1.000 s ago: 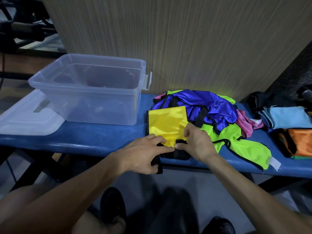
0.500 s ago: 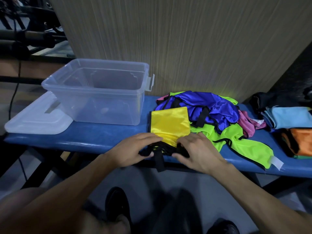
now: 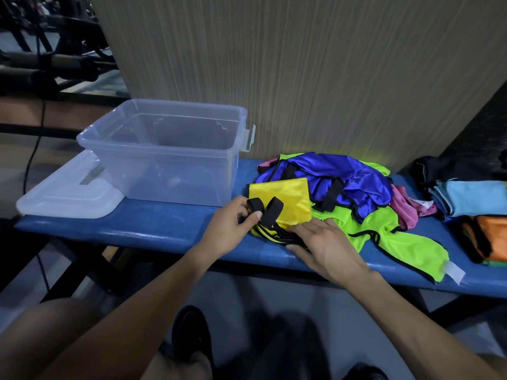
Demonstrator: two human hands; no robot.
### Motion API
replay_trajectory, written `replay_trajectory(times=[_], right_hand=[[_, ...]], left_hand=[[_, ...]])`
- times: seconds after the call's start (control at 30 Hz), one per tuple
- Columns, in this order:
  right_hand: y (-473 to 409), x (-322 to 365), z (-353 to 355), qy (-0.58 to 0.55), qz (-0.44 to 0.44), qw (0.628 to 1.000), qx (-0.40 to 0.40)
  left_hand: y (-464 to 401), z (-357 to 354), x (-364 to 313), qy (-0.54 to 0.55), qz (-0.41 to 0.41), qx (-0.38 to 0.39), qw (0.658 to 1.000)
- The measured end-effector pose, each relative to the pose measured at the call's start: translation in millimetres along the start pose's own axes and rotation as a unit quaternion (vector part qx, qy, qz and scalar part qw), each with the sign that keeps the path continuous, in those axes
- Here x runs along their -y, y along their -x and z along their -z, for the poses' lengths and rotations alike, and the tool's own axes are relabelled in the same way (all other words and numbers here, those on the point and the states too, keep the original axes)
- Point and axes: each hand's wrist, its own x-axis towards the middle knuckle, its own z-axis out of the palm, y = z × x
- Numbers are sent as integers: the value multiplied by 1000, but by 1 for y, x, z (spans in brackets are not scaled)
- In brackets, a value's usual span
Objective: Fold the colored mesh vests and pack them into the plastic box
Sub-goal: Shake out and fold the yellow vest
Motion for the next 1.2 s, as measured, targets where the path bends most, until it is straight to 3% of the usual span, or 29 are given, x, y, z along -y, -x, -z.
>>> replay_trajectory(times=[0.17,0.23,0.3,0.43,0.63,0.83,1.03,1.2], right_hand=[[-3,-2,0,-13,-19,999,35],[-5,-2,0,-16,-23,999,38],[-7,-2,0,-19,-27,999,41],[-7,-1,1,-21,-33,998,57],[-6,2,2,-23,-52,996,72],[-2,5,-6,6,-59,998,22],[1,8,-9,14,-44,998,-34],[4,10,-9,14,-42,998,-53]], left_hand=[[23,6,-7,36,5,-45,998],[37,7,-7,-53,-76,-117,989],[46,4,-11,-174,-197,-158,952],[41,-9,-15,-320,-322,-81,887],[22,-10,-11,-378,-339,-66,859],[28,-3,1,-386,-337,-71,856],[32,-13,-6,-391,-300,-139,859],[35,-6,-2,-390,-314,-116,858]])
